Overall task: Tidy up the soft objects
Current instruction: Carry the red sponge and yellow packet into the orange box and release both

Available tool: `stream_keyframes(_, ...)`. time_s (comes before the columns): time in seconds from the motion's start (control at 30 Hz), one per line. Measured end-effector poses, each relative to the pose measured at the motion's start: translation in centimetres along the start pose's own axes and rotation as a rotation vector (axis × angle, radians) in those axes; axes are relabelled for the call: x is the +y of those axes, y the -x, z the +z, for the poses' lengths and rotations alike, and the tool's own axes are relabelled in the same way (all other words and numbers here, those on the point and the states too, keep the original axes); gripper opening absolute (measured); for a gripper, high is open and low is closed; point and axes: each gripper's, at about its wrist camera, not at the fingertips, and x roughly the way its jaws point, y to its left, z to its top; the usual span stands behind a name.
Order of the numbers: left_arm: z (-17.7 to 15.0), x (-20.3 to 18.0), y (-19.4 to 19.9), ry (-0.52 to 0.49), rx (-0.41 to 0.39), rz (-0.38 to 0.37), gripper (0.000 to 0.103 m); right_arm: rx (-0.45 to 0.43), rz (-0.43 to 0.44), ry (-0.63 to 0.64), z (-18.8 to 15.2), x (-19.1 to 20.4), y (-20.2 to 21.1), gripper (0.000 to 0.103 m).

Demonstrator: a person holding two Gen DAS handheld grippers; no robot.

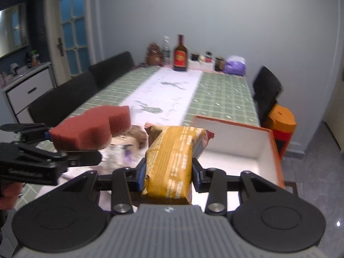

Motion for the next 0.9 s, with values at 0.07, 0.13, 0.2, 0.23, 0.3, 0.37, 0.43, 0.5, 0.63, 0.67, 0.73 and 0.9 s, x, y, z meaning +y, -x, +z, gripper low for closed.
stream_keyframes(0.07,1.1,-1.5,-2.0,-0.041,0.044,-0.043,0.088,0.055,-0.015,-0.012,0.2,-2.4,-0.6,0.041)
stream_keyframes(0.13,2.0,-3.1,-4.4,-0.081,0.109,-0.085,0.088,0.121,-0.019,-0.034,0.2,-4.8,-1.7,0.041)
stream_keyframes(0.2,2.7,-4.6,-7.0,-0.111,0.185,-0.118,0.088,0.186,-0.031,-0.058,-0.1,-7.0,-3.2,0.041)
stream_keyframes(0.23,2.8,-5.6,-8.5,-0.135,0.234,-0.126,0.088,0.218,-0.042,-0.060,-0.4,-7.8,-4.0,0.041)
stream_keyframes(0.3,2.8,-7.1,-11.3,-0.176,0.324,-0.139,0.088,0.276,-0.060,-0.054,-0.8,-9.2,-5.5,0.041)
stream_keyframes(0.37,2.2,-7.9,-14.1,-0.201,0.406,-0.128,0.088,0.330,-0.052,-0.032,-1.3,-10.2,-7.2,0.041)
stream_keyframes(0.43,1.6,-8.7,-16.3,-0.226,0.455,-0.105,0.088,0.380,-0.033,-0.009,-1.7,-10.9,-8.9,0.041)
stream_keyframes(0.5,1.1,-9.3,-17.7,-0.246,0.488,-0.088,0.088,0.419,-0.027,0.017,-2.2,-11.3,-10.4,0.041)
stream_keyframes(0.63,0.1,-10.0,-20.1,-0.313,0.562,-0.079,0.088,0.484,-0.016,0.038,-3.2,-12.0,-12.6,0.041)
stream_keyframes(0.67,0.0,-9.8,-20.6,-0.331,0.570,-0.075,0.088,0.497,-0.017,0.047,-3.4,-12.1,-13.0,0.041)
stream_keyframes(0.73,-0.2,-10.0,-21.3,-0.361,0.581,-0.065,0.088,0.511,-0.014,0.055,-3.6,-12.4,-13.6,0.041)
stream_keyframes(0.9,-0.9,-11.1,-21.8,-0.435,0.624,-0.039,0.090,0.526,0.004,0.050,-3.7,-12.5,-14.6,0.041)
